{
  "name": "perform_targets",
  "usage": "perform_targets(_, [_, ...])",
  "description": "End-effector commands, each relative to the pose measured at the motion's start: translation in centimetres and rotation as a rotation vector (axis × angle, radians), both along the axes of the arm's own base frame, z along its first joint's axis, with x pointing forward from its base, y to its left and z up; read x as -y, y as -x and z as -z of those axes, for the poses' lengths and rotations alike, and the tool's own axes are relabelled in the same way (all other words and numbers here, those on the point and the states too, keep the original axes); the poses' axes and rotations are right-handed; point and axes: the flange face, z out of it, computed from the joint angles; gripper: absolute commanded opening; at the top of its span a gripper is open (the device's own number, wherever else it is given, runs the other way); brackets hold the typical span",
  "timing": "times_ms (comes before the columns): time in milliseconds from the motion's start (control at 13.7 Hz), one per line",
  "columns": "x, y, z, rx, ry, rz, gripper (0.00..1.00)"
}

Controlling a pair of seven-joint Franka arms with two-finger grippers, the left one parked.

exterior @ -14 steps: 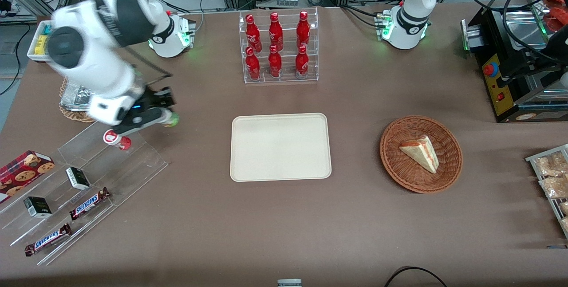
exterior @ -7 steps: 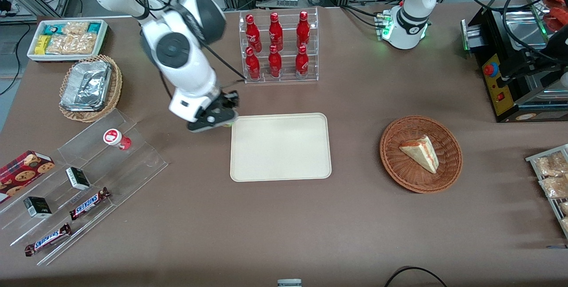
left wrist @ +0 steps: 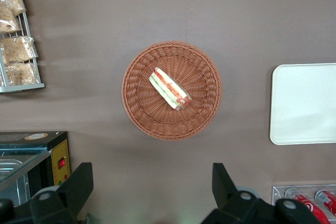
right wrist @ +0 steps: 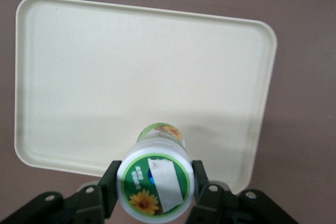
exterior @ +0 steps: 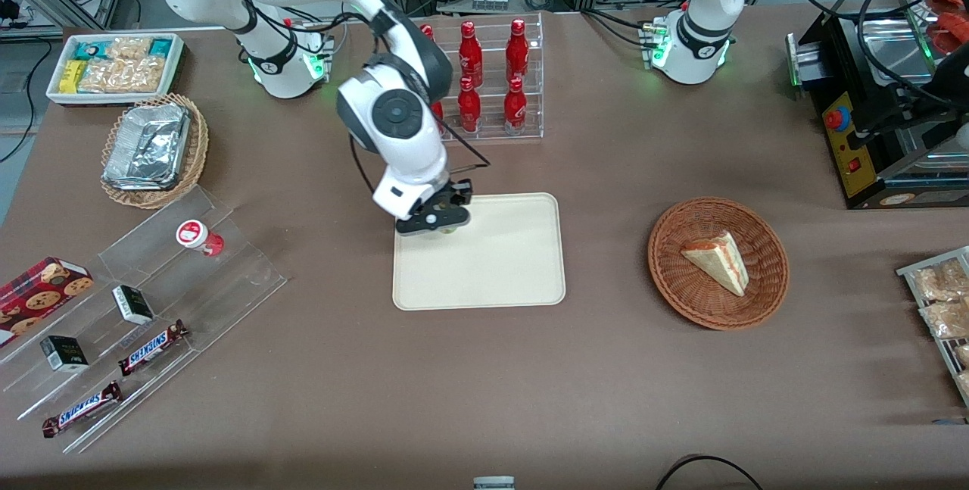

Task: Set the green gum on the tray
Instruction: 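Carry the green gum tub with the right gripper over the cream tray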

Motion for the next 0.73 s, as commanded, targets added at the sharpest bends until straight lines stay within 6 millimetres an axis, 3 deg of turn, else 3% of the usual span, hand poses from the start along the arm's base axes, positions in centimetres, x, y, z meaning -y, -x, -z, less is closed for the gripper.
perform_targets(0, [-2.1, -0.3, 2.3, 0.02, -0.028, 0.032, 0.0])
perform_targets(146, [-2.7, -0.4, 4.0, 0.039, -0.04, 0.062, 0.0])
perform_targets(293, [-4.4, 1.3, 5.4, 0.032, -0.033, 0.039, 0.0])
perform_targets(659, [-5.1, 1.9, 8.1, 0.035, -0.019, 0.041, 0.0])
